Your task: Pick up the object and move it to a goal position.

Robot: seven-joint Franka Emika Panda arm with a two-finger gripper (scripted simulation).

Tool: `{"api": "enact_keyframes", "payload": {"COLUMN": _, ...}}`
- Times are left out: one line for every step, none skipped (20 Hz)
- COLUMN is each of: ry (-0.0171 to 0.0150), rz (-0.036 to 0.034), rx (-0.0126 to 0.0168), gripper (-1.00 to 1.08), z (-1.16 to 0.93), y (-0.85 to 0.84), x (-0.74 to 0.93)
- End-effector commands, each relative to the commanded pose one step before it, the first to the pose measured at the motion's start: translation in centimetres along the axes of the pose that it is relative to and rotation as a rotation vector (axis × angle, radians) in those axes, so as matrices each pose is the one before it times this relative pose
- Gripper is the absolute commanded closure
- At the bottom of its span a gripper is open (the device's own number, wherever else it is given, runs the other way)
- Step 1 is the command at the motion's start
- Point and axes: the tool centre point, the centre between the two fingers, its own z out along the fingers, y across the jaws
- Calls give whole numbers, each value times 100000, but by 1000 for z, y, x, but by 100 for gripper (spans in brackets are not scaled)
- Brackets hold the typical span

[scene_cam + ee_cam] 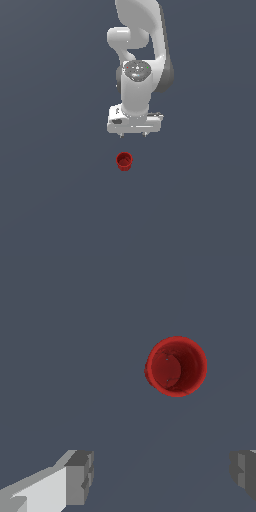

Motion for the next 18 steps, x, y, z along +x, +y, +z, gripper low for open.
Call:
{"api": "enact_keyframes", "payload": {"ry": 0, "rz": 0, "rx": 0, "gripper": -92, "z": 0, "y": 1, "x": 0}}
{"api": "enact_keyframes", "payload": {"ry": 33, "rz": -8, "rx": -60, "gripper": -92, "z": -23, "y": 23, "x": 16}}
{"api": "enact_keyframes", "payload": {"ry": 118, "rz": -24, "rx": -218, "gripper": -92, "z": -80, "y": 61, "x": 44}}
{"api": "enact_keyframes", "payload": {"ry": 180, "rz": -36, "rx": -331, "gripper": -92, "z": -123, "y": 107, "x": 75}}
{"api": "enact_keyframes", "payload": {"ry": 256, "rz": -52, "rx": -472, "gripper": -92, "z": -175, "y": 147, "x": 103}}
{"api": "enact_keyframes", "payload": {"ry": 326, "rz": -70, "rx": -601, "gripper": -92, "z": -222, "y": 189, "x": 131}}
{"api": "enact_keyframes", "payload": {"ry": 327, "rz": -77, "rx": -603, "gripper": -92, "z": -222, "y": 195, "x": 134}}
{"api": "enact_keyframes", "payload": {"ry": 253, "rz": -69, "rx": -466, "gripper": -92, "z": -169, "y": 151, "x": 105}}
{"api": "enact_keyframes", "payload": {"ry": 175, "rz": -59, "rx": -323, "gripper": -92, "z": -115, "y": 108, "x": 75}}
{"api": "enact_keyframes", "payload": {"ry": 102, "rz": -47, "rx": -187, "gripper": -92, "z": -65, "y": 62, "x": 45}}
{"api": "enact_keyframes", "payload": {"ry": 0, "rz": 0, "rx": 0, "gripper": -92, "z": 3, "y": 41, "x": 18}}
{"api": "enact_keyframes", "payload": {"ry": 0, "rz": 0, "rx": 0, "gripper": -92, "z": 1, "y": -56, "x": -29}}
{"api": "enact_keyframes", "payload": {"ry": -74, "rz": 73, "rx": 134, "gripper": -92, "z": 36, "y": -34, "x": -28}}
{"api": "enact_keyframes", "payload": {"ry": 0, "rz": 0, "rx": 0, "gripper": -92, "z": -6, "y": -29, "x": -8}}
{"api": "enact_keyframes", "payload": {"ry": 4, "rz": -69, "rx": -3, "gripper": -92, "z": 13, "y": 26, "x": 19}}
{"api": "enact_keyframes", "payload": {"ry": 11, "rz": -195, "rx": -9, "gripper": -92, "z": 29, "y": 29, "x": 38}}
{"api": "enact_keyframes", "payload": {"ry": 11, "rz": -331, "rx": -1, "gripper": -92, "z": 50, "y": 24, "x": 57}}
{"api": "enact_keyframes", "payload": {"ry": 9, "rz": -447, "rx": 10, "gripper": -92, "z": 72, "y": 30, "x": 74}}
